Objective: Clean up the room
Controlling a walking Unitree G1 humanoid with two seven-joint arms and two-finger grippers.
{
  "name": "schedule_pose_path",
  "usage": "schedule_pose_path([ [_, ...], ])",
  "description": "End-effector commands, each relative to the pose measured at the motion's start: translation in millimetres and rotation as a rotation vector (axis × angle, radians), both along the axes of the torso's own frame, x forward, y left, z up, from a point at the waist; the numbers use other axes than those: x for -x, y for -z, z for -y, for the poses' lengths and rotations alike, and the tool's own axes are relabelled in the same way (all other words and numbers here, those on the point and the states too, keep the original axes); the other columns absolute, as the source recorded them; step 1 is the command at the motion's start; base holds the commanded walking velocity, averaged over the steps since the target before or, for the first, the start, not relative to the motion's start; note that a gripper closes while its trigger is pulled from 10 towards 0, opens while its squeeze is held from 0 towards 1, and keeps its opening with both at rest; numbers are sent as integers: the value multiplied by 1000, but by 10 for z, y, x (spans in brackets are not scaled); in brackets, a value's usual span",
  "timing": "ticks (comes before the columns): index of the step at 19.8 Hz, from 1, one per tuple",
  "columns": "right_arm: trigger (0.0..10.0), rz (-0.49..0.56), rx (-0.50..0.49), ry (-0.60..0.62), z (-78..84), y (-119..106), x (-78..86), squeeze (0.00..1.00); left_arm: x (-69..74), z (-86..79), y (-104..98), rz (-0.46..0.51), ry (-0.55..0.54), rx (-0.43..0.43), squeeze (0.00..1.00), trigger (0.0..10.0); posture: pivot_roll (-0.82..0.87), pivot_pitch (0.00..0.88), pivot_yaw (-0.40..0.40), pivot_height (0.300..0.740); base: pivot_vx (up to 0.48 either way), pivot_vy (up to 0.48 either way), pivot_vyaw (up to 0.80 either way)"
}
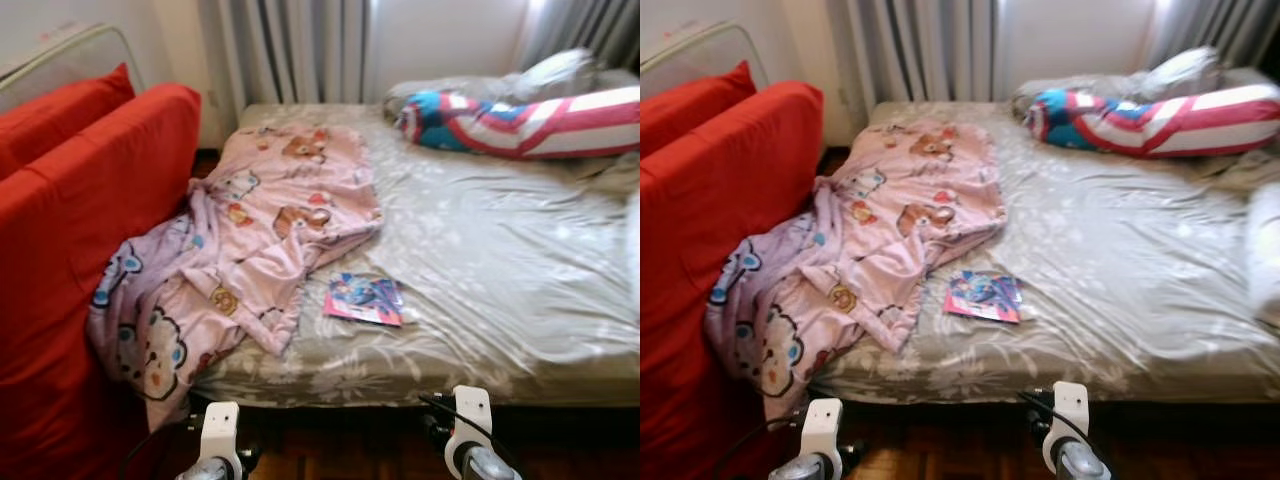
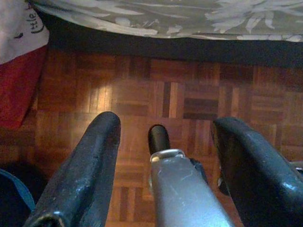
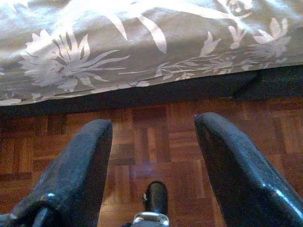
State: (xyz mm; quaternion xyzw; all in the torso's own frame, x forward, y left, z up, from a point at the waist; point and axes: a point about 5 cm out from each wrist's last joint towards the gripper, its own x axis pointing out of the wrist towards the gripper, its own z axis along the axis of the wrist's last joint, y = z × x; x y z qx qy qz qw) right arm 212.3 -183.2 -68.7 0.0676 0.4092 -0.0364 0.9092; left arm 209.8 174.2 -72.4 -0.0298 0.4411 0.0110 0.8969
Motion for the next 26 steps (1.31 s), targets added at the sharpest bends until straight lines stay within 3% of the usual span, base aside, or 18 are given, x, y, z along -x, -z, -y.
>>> schedule_pose_path([
  [1, 10000, 5, -4, 8, -10, -2, -4, 0, 24, -41, 8, 3, -18, 4, 0, 10000, -28, 0, 7, 740, 0, 0, 0],
  [9, 10000, 10, 20, -59, -15, -15, -23, 0, 27, -36, 10, 0, -15, 13, 0, 10000, -30, 0, 8, 740, 0, 0, 100],
  [19, 10000, 5, 4, 1, -7, -5, -8, 0, 22, -35, 7, 4, -7, 13, 0, 10000, -30, 0, 8, 740, 355, 0, 80],
  [23, 10000, 36, -1, 16, -4, -19, -19, 0, -15, -37, -23, 48, 36, -16, 0, 10000, -28, 0, 8, 740, 76, 0, 0],
  [26, 10000, 101, 32, -5, 6, -53, -39, 0, -46, -41, -64, 134, 5, -2, 0, 10000, -29, 0, 16, 740, 0, 0, 0],
])
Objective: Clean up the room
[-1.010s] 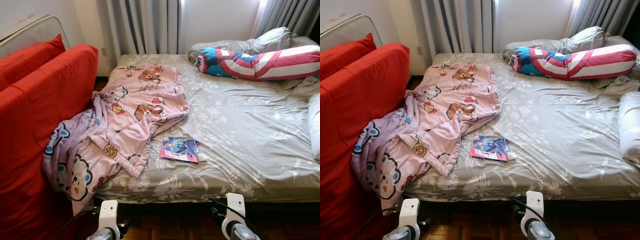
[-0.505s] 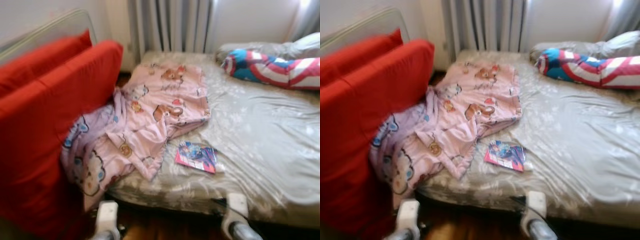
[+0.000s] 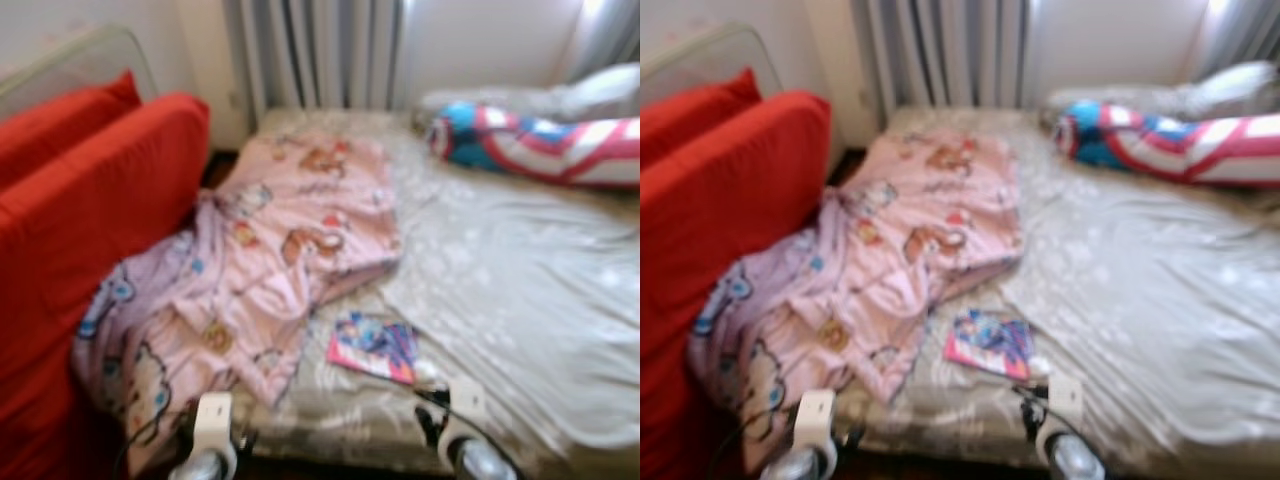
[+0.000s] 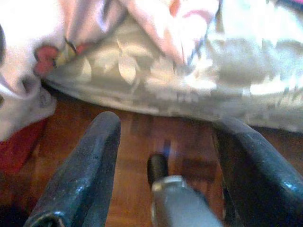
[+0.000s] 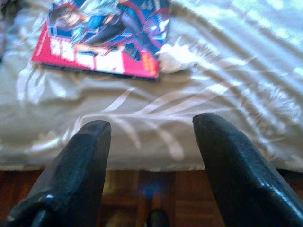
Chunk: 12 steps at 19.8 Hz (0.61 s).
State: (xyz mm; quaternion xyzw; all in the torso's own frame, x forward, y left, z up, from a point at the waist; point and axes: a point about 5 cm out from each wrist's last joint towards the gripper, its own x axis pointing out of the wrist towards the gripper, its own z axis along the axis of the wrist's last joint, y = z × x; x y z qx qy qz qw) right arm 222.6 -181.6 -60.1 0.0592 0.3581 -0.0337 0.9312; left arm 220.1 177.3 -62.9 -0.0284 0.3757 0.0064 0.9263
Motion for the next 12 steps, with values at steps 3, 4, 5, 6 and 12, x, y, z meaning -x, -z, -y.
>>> schedule_pose_path([
  [3, 10000, 75, 34, -18, 35, -4, 70, 0, 42, -9, -13, 78, 48, -51, 0, 10000, -30, 0, 17, 740, 0, 0, 0],
  [4, 10000, 84, 40, -22, 37, -6, 76, 0, 45, -11, -17, 90, 47, -53, 0, 10000, -30, 0, 17, 740, 0, 0, 0],
  [5, 10000, 112, 52, -30, 42, -20, 79, 0, -473, -140, -428, 283, 61, -80, 0, 10000, -28, 0, 14, 740, 0, 0, 0],
  [6, 10000, 131, 52, -34, 43, -20, 104, 0, -749, -201, -731, 421, 64, -96, 0, 10000, -31, 0, 11, 740, 0, 0, 0],
  [12, 10000, 573, 69, -79, 84, -828, -699, 0, -855, -103, -1110, 745, 31, -24, 0, 10000, -34, 0, -13, 740, 0, 0, 0],
])
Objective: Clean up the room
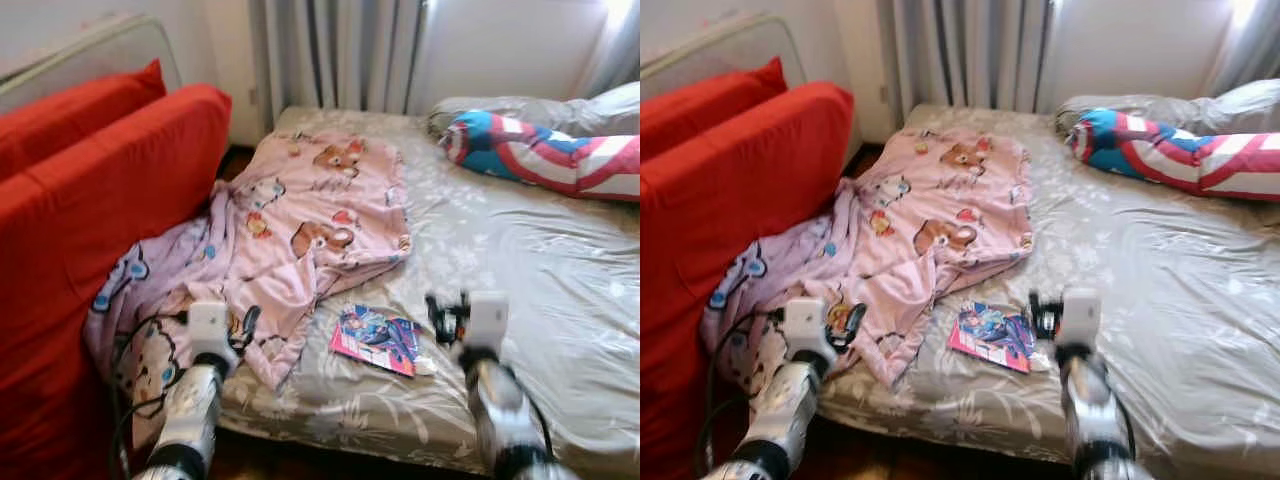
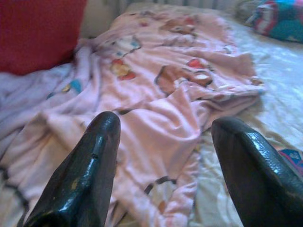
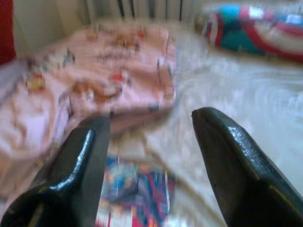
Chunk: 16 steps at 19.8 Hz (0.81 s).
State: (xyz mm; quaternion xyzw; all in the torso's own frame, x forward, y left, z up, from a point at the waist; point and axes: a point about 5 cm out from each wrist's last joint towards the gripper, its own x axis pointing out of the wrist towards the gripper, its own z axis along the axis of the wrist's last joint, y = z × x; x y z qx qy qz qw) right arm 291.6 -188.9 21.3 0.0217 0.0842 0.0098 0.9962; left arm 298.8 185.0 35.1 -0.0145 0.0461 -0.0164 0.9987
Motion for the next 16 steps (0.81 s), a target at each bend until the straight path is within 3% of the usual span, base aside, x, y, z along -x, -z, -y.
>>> schedule_pose_path([
  [1, 10000, 54, 18, 15, 32, -54, 12, 0, -26, -41, -143, 96, -4, -3, 0, 10000, -35, 0, -14, 740, 0, 0, 0],
  [6, 10000, 125, 35, 39, 43, -73, 172, 0, 104, -137, -238, 174, -32, 4, 0, 10000, -39, 0, -21, 740, 0, 0, 0],
  [12, 10000, 116, 95, 54, 39, -127, 121, 0, 72, -131, -340, 198, -43, 28, 0, 10000, -25, 0, -27, 740, 0, 0, 0],
  [16, 10000, 101, 95, 60, 42, -118, 156, 0, 106, -160, -361, 195, -54, 31, 0, 10000, -25, 23, -24, 695, 0, 0, 0],
])
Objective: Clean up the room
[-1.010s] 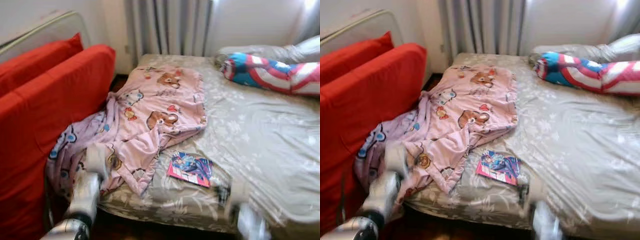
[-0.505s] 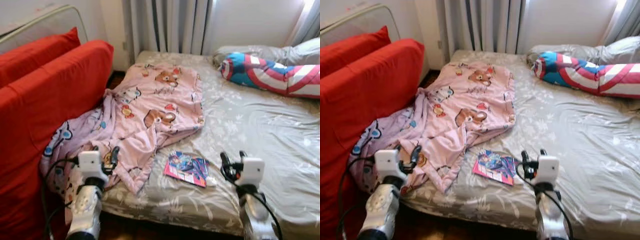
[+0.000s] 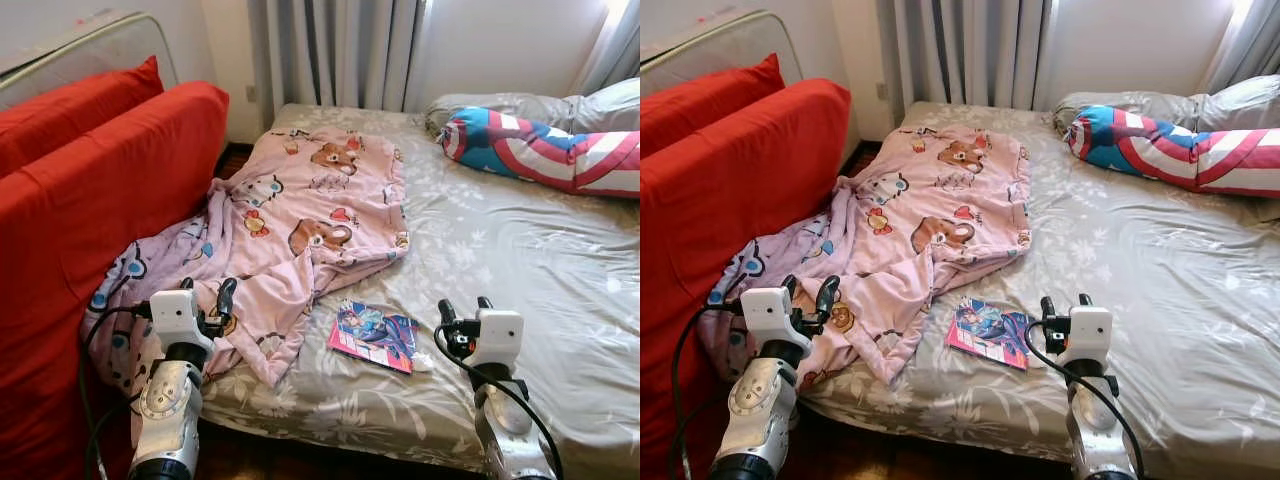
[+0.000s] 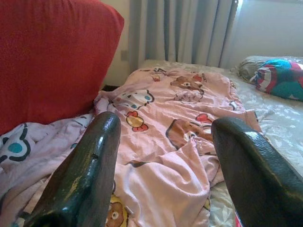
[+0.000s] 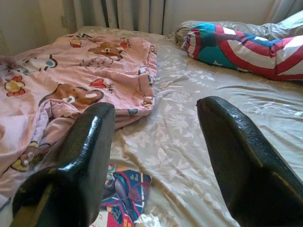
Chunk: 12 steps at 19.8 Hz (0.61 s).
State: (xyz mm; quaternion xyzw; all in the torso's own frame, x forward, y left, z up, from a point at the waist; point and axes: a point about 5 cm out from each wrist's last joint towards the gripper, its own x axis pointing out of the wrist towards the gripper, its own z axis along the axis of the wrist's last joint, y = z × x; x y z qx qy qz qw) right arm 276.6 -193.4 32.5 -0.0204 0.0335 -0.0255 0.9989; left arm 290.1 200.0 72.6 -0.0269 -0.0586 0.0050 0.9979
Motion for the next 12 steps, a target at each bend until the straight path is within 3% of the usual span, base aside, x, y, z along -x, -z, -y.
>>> schedule_pose_path([
  [1, 10000, -9, 2, -19, -40, 13, 28, 0, 31, 6, 13, -17, 0, 6, 0, 10000, -25, 37, -23, 695, 0, 0, 0],
  [4, 10000, -25, -1, -19, -56, 34, 53, 0, 45, 33, 5, -32, 12, 6, 0, 10000, -23, 54, -25, 670, 0, 0, 0],
  [12, 10000, -46, 2, -22, -64, 30, 87, 0, 65, 93, -32, -59, 40, 12, 0, 10000, -22, 77, -27, 670, 0, 0, 0],
])
